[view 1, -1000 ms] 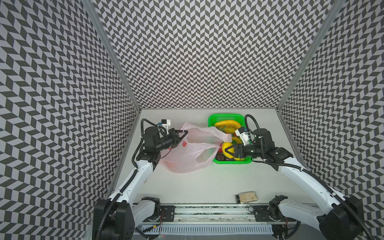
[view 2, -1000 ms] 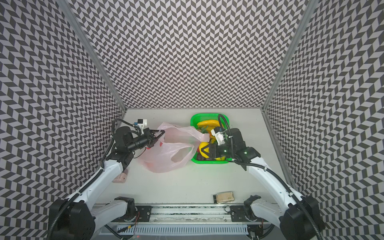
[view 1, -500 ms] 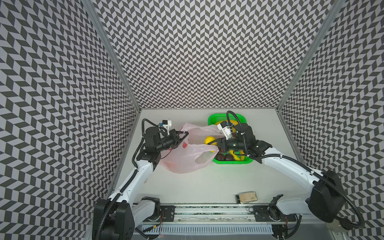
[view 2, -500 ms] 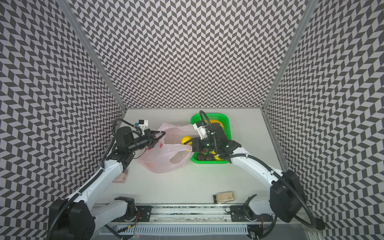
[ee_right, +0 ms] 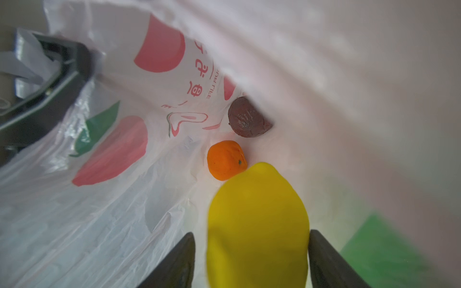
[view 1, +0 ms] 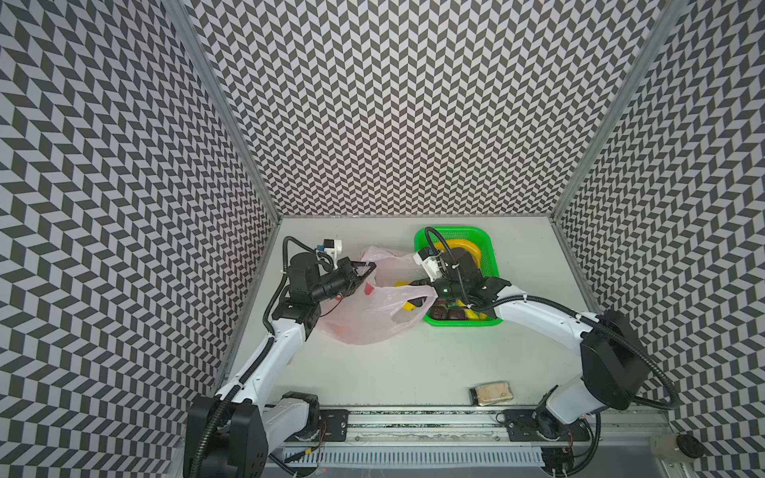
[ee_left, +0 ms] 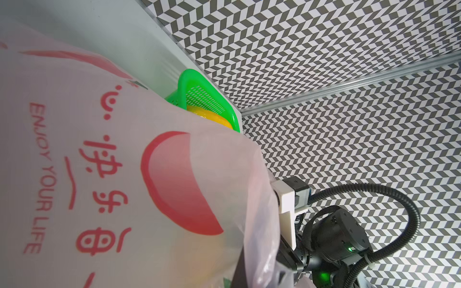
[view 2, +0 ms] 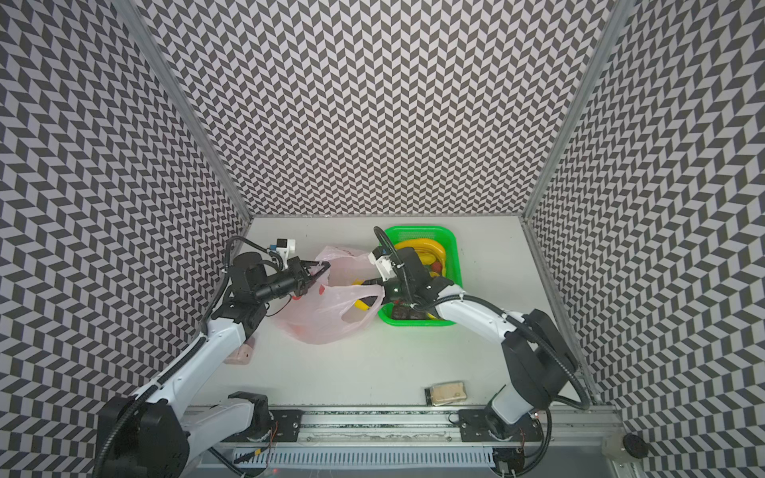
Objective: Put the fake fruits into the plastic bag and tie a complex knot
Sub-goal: 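Lower the lemon into the pink bag and open the right gripper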
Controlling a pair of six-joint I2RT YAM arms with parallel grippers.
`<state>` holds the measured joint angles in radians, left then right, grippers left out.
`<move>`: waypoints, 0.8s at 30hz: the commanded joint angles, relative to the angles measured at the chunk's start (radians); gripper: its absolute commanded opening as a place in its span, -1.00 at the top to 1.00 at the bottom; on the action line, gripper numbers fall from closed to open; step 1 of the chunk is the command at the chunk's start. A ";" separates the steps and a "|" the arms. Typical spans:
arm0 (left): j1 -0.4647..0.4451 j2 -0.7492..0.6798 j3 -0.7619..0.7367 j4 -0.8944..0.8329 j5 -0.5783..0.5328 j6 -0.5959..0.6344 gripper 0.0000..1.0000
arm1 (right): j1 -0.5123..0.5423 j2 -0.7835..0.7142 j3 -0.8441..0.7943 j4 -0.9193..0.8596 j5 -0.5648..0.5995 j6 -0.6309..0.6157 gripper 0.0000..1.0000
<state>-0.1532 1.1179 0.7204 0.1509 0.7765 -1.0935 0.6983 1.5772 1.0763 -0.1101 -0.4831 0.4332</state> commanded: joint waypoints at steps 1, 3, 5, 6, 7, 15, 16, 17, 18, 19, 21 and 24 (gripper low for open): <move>-0.005 -0.009 0.035 0.003 0.010 0.000 1.00 | 0.007 -0.007 0.033 0.026 0.019 -0.016 -0.51; -0.005 -0.008 0.035 0.001 0.010 0.001 1.00 | 0.006 -0.013 0.034 0.017 0.026 -0.021 -0.53; -0.005 -0.010 0.035 0.001 0.010 0.002 1.00 | 0.006 -0.019 0.033 0.011 0.034 -0.027 -0.53; -0.005 -0.010 0.036 0.001 0.010 0.002 1.00 | 0.006 -0.023 0.033 0.010 0.037 -0.027 -0.53; -0.005 -0.010 0.035 -0.001 0.010 0.001 1.00 | 0.006 -0.026 0.031 0.009 0.039 -0.029 -0.52; -0.005 -0.012 0.036 -0.004 0.009 0.001 1.00 | 0.006 -0.050 0.019 0.000 0.049 -0.031 -0.52; -0.005 -0.012 0.037 -0.005 0.009 0.002 1.00 | 0.007 -0.055 0.017 0.001 0.051 -0.031 -0.53; -0.005 -0.013 0.036 -0.005 0.007 0.002 1.00 | 0.006 -0.060 0.013 0.000 0.054 -0.031 -0.53; -0.005 -0.013 0.036 -0.005 0.007 0.001 1.00 | 0.006 -0.064 0.010 0.001 0.056 -0.031 -0.53; -0.005 -0.014 0.036 -0.005 0.007 0.002 1.00 | 0.006 -0.068 0.008 -0.001 0.057 -0.031 -0.53; -0.005 -0.014 0.036 -0.005 0.007 0.002 1.00 | 0.007 -0.074 0.004 -0.004 0.061 -0.033 -0.52; -0.005 -0.015 0.039 -0.007 0.007 0.003 1.00 | 0.006 -0.085 -0.005 -0.011 0.069 -0.037 -0.53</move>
<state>-0.1532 1.1175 0.7219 0.1463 0.7761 -1.0935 0.6983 1.5276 1.0798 -0.1379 -0.4351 0.4091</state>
